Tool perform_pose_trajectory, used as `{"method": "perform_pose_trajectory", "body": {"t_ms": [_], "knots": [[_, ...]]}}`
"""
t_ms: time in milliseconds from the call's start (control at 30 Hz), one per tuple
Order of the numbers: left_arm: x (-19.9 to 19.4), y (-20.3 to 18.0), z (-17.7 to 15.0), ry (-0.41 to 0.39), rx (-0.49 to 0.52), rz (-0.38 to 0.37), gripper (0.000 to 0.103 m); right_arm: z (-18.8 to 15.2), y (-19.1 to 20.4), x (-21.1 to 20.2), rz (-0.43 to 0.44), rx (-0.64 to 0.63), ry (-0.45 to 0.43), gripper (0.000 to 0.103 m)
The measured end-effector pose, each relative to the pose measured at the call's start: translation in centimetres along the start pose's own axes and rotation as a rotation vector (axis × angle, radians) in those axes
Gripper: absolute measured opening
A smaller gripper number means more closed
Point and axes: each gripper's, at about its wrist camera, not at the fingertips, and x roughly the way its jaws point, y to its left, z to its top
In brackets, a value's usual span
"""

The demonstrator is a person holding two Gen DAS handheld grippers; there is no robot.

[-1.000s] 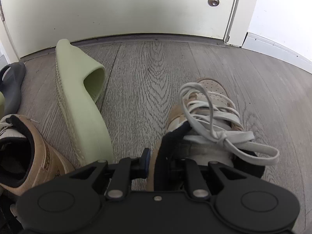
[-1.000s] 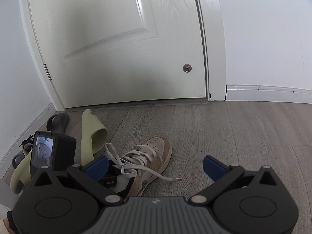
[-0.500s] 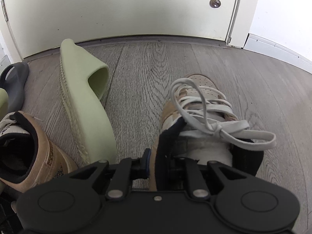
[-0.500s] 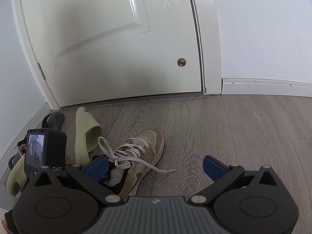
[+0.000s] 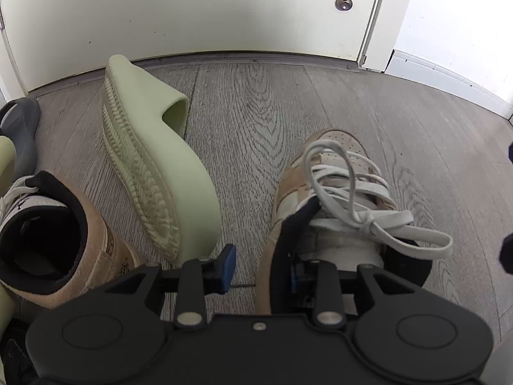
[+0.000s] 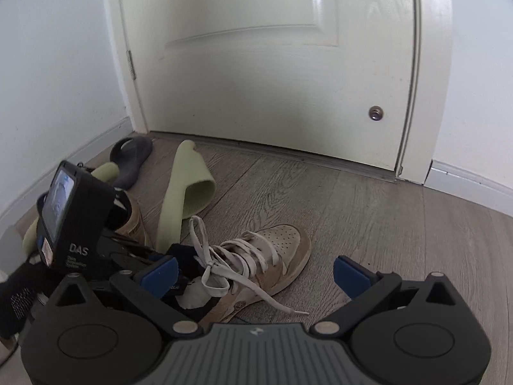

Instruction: Organize scattered shoes

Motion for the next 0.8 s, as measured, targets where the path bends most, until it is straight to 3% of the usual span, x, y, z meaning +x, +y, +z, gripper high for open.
{"method": "perform_pose_trajectory", "body": {"t_ms": [133, 333, 500, 600, 800], "knots": [[-0.2, 0.4, -0.5, -0.040, -0.010, -0.007, 0.039, -0.1, 0.2, 1.0, 0.023, -0.058, 0.015, 0.102], [0.0, 2.3, 0.1, 0.024, -0.100, -0.080, 0.043, 0.0, 1.7, 1.2, 0.063, -0.177, -0.005, 0.102], [-0.1, 2.0, 0.1, 0.038, -0.100, -0.057, 0.044, 0.3, 2.9, 2.5, 0.080, -0.319, 0.017, 0.102], [-0.2, 1.5, -0.1, 0.033, -0.119, -0.019, 0.045, 0.4, 3.0, 3.0, 0.078, -0.314, 0.012, 0.102], [-1.6, 1.8, -0.7, -0.003, -0.125, -0.018, 0.045, -0.1, 2.7, 3.0, 0.064, -0.298, 0.013, 0.102]]}}
